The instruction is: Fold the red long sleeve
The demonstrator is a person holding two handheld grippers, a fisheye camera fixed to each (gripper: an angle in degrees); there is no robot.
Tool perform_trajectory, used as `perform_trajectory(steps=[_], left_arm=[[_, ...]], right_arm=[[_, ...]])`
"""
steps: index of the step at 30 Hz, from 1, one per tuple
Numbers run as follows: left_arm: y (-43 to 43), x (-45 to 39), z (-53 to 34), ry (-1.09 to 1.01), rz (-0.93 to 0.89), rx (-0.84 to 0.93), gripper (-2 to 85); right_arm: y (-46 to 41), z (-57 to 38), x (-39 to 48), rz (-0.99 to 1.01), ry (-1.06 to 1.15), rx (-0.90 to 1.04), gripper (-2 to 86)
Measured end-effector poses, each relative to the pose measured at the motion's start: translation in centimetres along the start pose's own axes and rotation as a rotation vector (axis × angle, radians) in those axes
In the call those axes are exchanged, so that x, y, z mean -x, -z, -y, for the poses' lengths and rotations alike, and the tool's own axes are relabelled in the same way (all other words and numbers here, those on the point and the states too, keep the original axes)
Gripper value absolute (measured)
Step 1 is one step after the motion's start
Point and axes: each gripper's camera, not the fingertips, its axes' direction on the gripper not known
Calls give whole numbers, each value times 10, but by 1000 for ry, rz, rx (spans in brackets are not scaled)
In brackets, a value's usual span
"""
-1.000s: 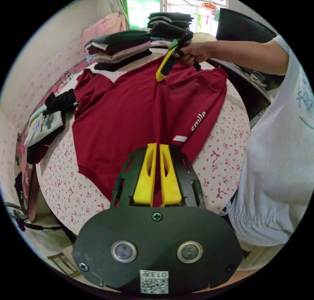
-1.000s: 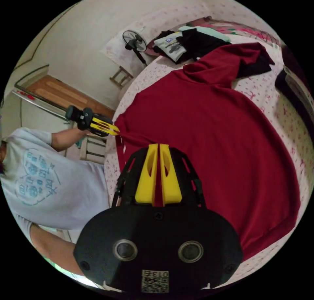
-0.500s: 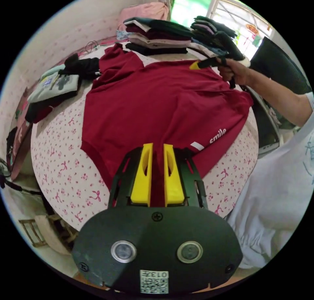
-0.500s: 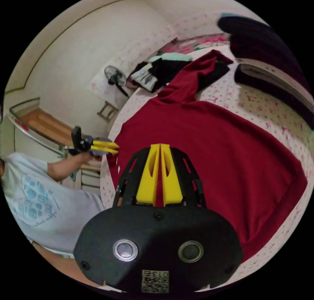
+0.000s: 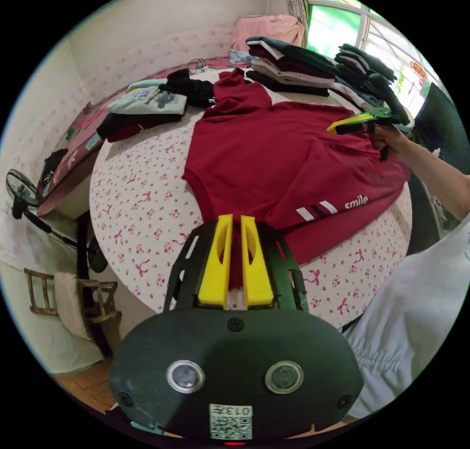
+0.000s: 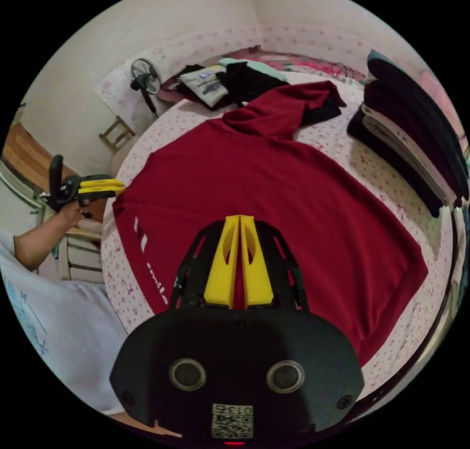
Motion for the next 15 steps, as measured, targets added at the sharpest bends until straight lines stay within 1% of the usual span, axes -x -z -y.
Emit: perform_trajectory(steps=[1,3,5,7,8,10,13,15], left_arm=[[0,3,-2,0,-15,6,46],[-4,2,1,-37,-34,29,58],[-7,-2,6,-83,-18,38,71],[-15,-2,13,-103,-12,63,74],[-18,0,15,-101,-27,73,73],[-26,6,21,-98,-119,109,58],[-27,7,22,-114,-109,130,35],[-22,10,20,-91,-105,120,31]], right_arm=[[6,-1,7,30,22,-39,4],[8,-1,26,80,117,-58,7],[1,1,58,79,271,-61,11],[-4,3,72,74,317,-67,13],[-9,6,75,66,309,-48,13],[-20,11,75,36,286,14,11],[-39,11,71,-2,296,98,7],[-37,9,68,-2,284,76,6]])
